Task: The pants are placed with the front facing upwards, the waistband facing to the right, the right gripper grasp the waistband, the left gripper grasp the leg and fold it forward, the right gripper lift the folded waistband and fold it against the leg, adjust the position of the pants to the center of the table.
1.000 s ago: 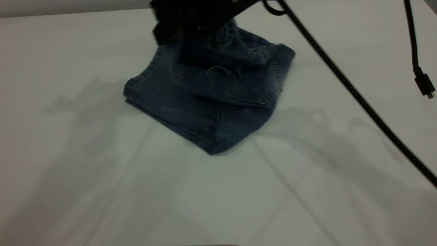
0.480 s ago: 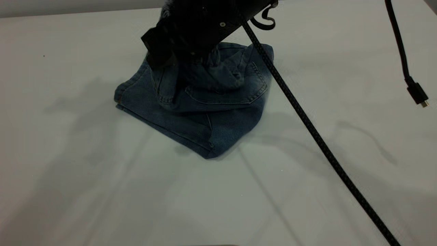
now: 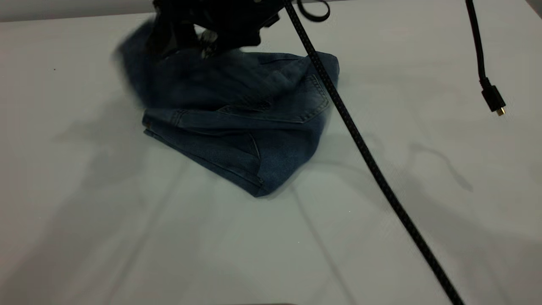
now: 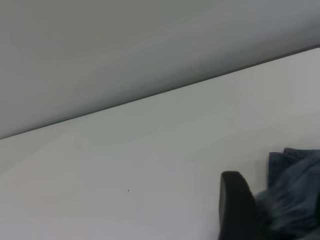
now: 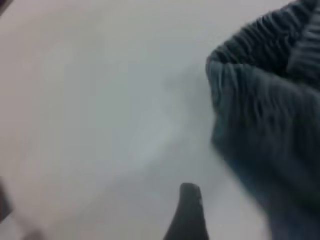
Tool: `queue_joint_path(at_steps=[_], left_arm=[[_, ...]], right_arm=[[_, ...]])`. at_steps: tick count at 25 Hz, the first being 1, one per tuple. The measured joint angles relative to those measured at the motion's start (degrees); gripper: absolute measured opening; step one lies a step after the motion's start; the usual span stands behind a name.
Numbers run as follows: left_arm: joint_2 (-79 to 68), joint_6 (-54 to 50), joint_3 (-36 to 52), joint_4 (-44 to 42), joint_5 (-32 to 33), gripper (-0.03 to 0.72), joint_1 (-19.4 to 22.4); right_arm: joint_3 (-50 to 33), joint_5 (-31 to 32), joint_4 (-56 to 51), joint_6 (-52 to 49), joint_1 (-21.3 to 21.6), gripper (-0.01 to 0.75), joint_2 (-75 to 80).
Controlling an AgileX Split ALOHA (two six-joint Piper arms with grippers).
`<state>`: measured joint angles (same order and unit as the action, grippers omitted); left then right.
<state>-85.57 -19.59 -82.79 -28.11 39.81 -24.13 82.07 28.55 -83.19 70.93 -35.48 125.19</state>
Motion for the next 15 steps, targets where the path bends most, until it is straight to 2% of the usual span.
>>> queue_joint_path(at_steps=[4, 7, 12, 15], left_arm=[[0.00, 0.00, 0.00, 0.06, 0.04, 0.326, 0.00], [0.00, 0.00, 0.00, 0.11, 0.04, 0.326, 0.00], [0.00, 0.00, 0.00, 0.35, 0.04, 0.326, 0.00], [0.00, 0.00, 0.00, 0.34, 0.04, 0.326, 0.00]], right_arm=[[0.00, 7.14, 7.61, -7.92, 0.00, 0.512, 0.00], [0.00, 8.81, 13.57, -14.63, -0.53, 0.479, 0.00], [0.00, 4.36, 15.15, -22.11, -1.75, 0.454, 0.97], [0.12, 0.53, 16.19, -31.14, -1.58, 0.452, 2.40]])
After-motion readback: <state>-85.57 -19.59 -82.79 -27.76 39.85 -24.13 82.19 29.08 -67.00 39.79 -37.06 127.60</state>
